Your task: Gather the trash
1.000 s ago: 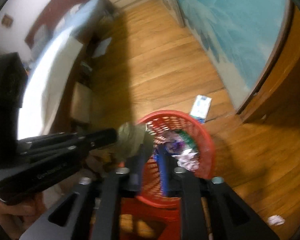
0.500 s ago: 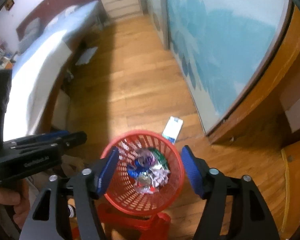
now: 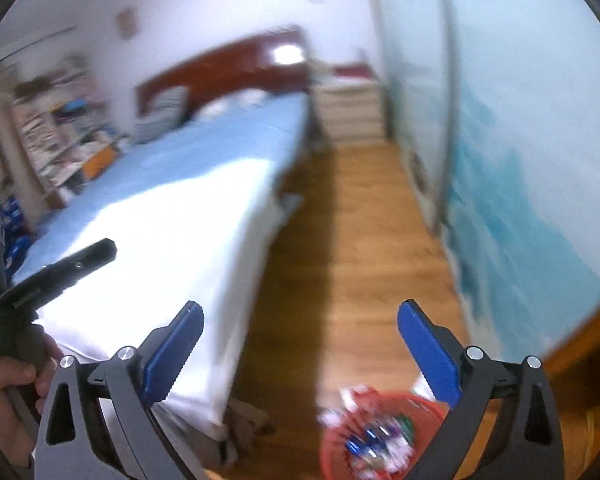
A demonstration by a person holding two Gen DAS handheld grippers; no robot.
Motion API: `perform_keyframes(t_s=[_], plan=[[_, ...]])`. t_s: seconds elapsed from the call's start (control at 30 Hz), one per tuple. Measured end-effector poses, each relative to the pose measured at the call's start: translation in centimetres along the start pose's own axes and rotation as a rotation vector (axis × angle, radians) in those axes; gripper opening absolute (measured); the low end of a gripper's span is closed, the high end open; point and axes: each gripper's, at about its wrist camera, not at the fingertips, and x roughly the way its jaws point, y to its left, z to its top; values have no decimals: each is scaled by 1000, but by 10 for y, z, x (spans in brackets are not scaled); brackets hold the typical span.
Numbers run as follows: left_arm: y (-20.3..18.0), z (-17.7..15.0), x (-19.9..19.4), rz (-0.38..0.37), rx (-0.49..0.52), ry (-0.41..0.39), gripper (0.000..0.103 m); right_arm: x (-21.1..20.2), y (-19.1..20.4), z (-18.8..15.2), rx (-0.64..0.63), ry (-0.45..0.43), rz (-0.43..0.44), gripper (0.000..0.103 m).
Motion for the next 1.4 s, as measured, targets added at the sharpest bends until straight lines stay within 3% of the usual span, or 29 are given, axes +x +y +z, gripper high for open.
perform_keyframes(t_s=[0.27,0.37,0.5,0.63,0.7,0.77,1.07,1.4], plan=[[130,11,-90,136,-13,-223,97,23,177,23,-114,-165,17,96],[169,5,-104,196,-19,-262,97,35,231,18,-127,-172,11,96],[203,-6,-102,231,-2,-226,97,51,284,-1,-133,-177,11,96],[235,-24,-91,202,-43,-202,97,77,333,-39,-232,-158,-28,96],[253,-33,-84,220,-104,-171,97,91,345,-58,-275,-156,-64,96],[257,-39,-77,254,-122,-137,97,104,356,-65,-285,-89,-101,96],[280,-40,-60,212,-190,-127,97,106,372,-74,-283,-138,-77,96],[279,-53,-50,183,-181,-82,97,103,358,-73,-281,-144,-69,96]])
